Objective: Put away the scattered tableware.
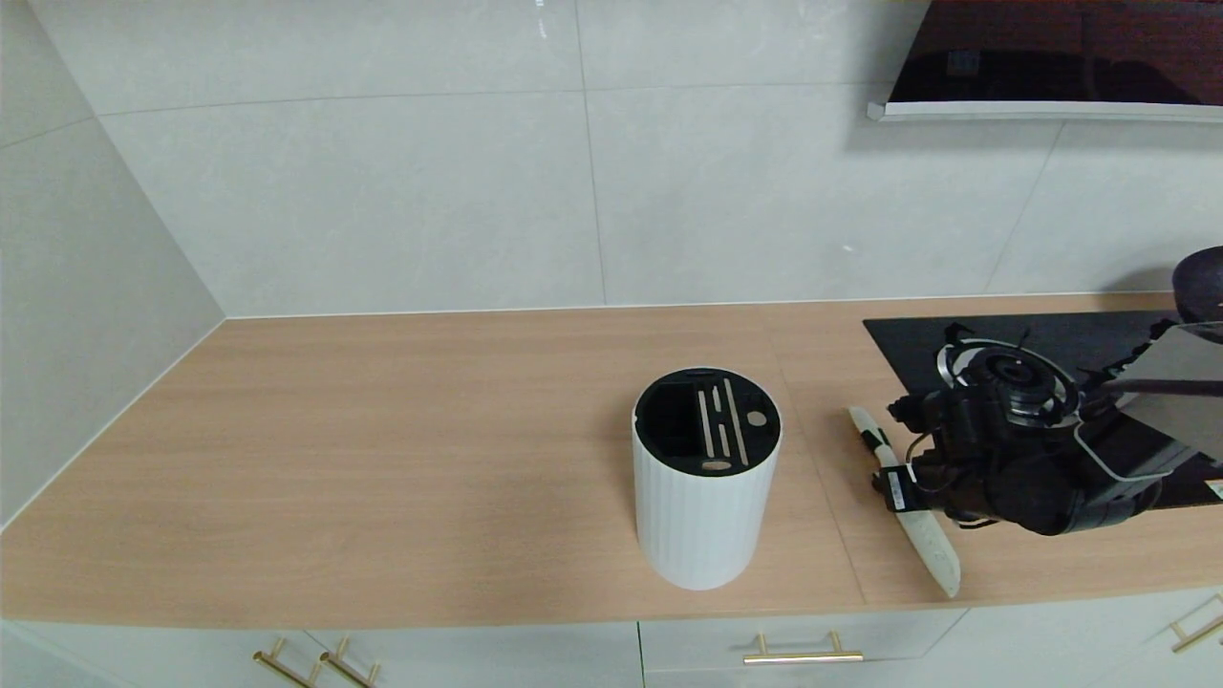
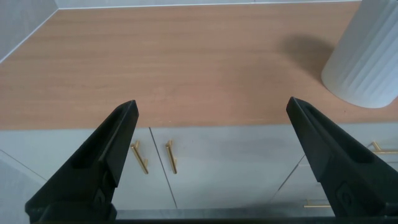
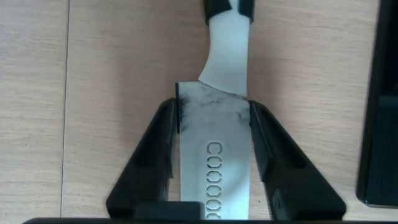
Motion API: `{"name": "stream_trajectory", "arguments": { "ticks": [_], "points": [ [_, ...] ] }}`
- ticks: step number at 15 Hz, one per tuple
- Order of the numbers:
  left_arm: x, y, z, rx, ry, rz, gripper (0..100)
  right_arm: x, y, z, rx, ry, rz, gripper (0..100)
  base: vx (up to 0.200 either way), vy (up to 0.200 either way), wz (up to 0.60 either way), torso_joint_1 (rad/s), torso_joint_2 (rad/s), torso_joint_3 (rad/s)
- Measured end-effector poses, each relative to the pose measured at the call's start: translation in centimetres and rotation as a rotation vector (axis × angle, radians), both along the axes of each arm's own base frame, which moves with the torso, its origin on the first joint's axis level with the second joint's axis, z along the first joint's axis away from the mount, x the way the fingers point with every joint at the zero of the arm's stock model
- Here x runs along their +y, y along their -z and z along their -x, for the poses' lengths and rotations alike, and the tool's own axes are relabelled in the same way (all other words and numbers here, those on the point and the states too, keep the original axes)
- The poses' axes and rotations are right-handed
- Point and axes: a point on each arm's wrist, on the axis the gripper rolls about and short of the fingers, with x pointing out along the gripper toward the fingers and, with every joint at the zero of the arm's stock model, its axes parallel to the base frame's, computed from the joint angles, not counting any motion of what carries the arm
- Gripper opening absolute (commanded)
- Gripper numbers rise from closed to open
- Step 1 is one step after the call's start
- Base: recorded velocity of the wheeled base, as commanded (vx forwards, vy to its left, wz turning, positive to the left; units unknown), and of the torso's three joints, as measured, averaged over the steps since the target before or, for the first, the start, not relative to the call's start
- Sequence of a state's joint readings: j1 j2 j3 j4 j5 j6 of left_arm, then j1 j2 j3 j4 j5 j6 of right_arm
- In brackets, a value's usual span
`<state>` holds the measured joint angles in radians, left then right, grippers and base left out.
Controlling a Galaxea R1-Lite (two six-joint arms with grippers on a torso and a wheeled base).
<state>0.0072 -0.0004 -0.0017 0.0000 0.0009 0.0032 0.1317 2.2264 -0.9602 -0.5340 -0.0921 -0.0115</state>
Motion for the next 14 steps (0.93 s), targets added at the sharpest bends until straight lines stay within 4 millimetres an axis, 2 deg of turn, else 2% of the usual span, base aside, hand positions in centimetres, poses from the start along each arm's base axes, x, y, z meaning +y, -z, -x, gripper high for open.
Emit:
{"name": "stream_trajectory", "arguments": {
  "ticks": [5, 7, 9, 11, 12, 14],
  "points": [
    [0.0, 0.0, 0.0, 0.0, 0.0, 0.0, 100, 0.0, -0.4, 0.1, -0.006, 0.001, -0.002, 0, 0.0, 0.0, 0.0, 0.0, 0.0, 0.0],
    [0.0, 0.0, 0.0, 0.0, -0.001, 0.0, 100, -0.1, -1.5, 0.4, -0.031, 0.004, -0.018, 0, 0.0, 0.0, 0.0, 0.0, 0.0, 0.0],
    [0.0, 0.0, 0.0, -0.001, 0.007, -0.004, 100, 0.0, -3.5, 1.2, -0.072, -0.005, -0.038, 0, 0.0, 0.0, 0.0, 0.0, 0.0, 0.0],
    [-0.1, -0.7, 0.2, -0.018, 0.048, -0.002, 100, 0.0, -6.5, 2.5, -0.14, -0.026, -0.061, 0, 0.0, 0.0, 0.0, 0.0, 0.0, 0.0],
    [-0.2, -1.8, 0.5, -0.045, 0.078, 0.003, 100, 0.1, -8.0, 3.2, -0.177, -0.037, -0.069, 0, 0.0, 0.0, 0.0, 0.0, 0.0, 0.0],
    [-0.3, -5.2, 0.8, -0.078, 0.142, 0.011, 100, 1.0, -11.9, 4.9, -0.283, -0.074, -0.089, 0, 0.0, 0.0, 0.0, 0.0, 0.0, 0.0]
  ]
}}
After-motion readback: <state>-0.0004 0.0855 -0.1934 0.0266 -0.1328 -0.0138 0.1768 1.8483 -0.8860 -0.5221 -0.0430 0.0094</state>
